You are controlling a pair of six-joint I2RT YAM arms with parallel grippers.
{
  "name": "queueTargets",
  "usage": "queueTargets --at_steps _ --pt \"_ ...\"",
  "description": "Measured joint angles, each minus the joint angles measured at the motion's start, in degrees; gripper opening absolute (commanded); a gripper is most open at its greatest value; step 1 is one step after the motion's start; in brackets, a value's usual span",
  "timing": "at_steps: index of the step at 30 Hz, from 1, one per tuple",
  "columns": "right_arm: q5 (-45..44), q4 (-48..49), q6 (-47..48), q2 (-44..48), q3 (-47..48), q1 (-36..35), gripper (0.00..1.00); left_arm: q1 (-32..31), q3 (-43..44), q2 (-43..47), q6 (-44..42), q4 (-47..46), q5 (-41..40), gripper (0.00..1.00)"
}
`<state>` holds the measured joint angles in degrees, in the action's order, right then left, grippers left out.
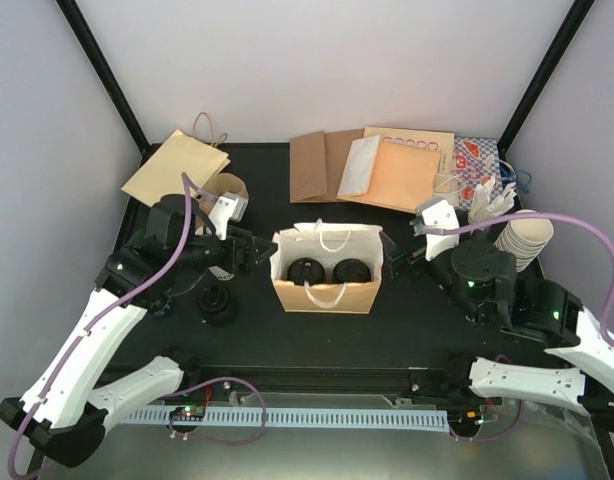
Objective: Pack the takeout coffee
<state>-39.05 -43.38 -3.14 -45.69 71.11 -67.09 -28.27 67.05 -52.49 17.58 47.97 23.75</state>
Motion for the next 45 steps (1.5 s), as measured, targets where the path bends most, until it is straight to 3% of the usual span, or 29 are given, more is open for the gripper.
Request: queueTargets --at_steps 3,10,22,28,31,40,45 --pt "-2.12 -4.76 -3.63 -0.87 3.19 0.66 1.00 0.00 -0.63 1.36 0.09 0.00 -1.16 0.98" --pt "-1.70 -15.30 -11.21 -5.40 8.92 7.39 1.00 0.00 -1.11 3.74 2.14 0.04 -7.02 0.99" --pt "14.60 -23.28 -16.39 -11.69 11.41 44.46 1.00 0.02 -3.10 8.04 2.60 -0.09 -11.63 0.99" --pt "17.16 -29.14 -21.81 -21.14 20.52 46.21 1.00 0.02 -4.35 8.55 0.79 -0.13 -11.98 0.99" --pt "17.16 -28.76 -21.53 -22.38 19.63 46.23 0.99 0.02 -5.86 9.38 -0.55 -0.33 -12.04 0.99" --pt "17.16 -32.00 -23.12 -25.57 21.05 53.66 0.61 0.02 -10.47 12.48 -5.25 -1.60 -13.92 0.99" --pt "17.27 -32.00 -24.46 -28.85 24.35 58.42 0.54 0.02 -13.03 14.73 -7.69 -2.03 -16.37 0.99"
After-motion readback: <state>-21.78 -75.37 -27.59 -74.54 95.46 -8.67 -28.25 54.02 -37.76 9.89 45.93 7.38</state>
